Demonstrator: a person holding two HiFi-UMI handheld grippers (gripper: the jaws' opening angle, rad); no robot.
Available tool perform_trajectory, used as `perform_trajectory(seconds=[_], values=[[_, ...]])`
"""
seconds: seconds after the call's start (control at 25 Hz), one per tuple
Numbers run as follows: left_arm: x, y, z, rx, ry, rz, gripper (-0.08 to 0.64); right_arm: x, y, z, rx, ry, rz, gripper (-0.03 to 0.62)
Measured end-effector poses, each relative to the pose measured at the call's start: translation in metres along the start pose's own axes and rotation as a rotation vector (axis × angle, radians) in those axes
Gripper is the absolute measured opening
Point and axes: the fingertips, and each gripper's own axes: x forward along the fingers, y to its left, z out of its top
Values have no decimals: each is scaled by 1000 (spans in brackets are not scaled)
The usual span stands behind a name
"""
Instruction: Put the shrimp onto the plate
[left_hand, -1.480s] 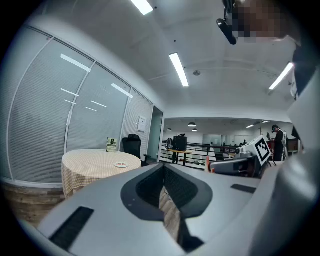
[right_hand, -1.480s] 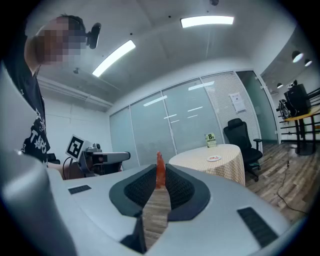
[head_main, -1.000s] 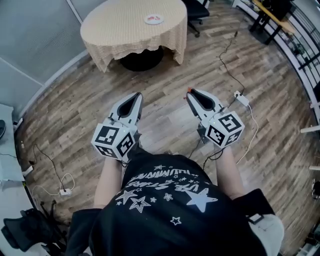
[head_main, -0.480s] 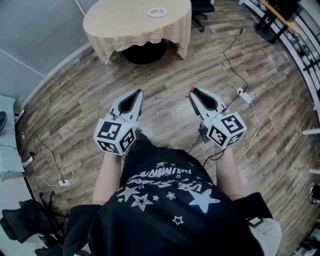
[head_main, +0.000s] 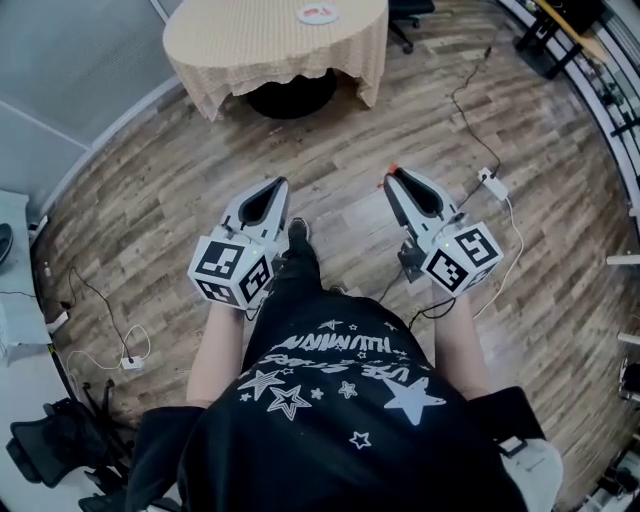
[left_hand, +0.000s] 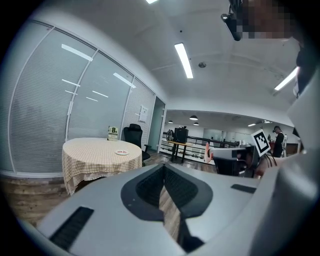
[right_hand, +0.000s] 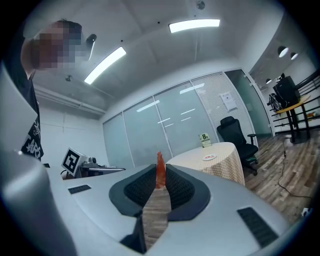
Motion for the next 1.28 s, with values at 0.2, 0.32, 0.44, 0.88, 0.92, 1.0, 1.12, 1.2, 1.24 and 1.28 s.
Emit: perform_trajectory(seconds=[0.2,0.32,0.44,0.88,0.92,1.0,1.12,1.2,1.24,1.28], values=[[30,16,3,28,7,-34,9,17,-16,2,-6,23,-23,66],[49,32,7,13,-5,-45,9,35,-33,3,-5,35,-41,66],[66,56,9,-7,-7,-58,9,62,-49,2,6,53,-56,66],[133,170,44,-52,-5,-64,9,182,-100,28,3,101,-90,66],[139,177,45,-50,0,-72,9,191,-104,27,9,108,-95,66],[149,189,48,-46,5,-87,9,206,-111,25,21,125,-104,66],[166,205,53,-42,16,-103,9,225,-122,24,37,140,-123,66],[177,216,55,-33,24,-112,9,237,-129,25,42,146,-137,66],[182,221,56,-28,27,-117,9,243,-133,26,42,149,-145,66],[186,226,56,-25,29,-123,9,249,-137,27,43,152,-154,66]])
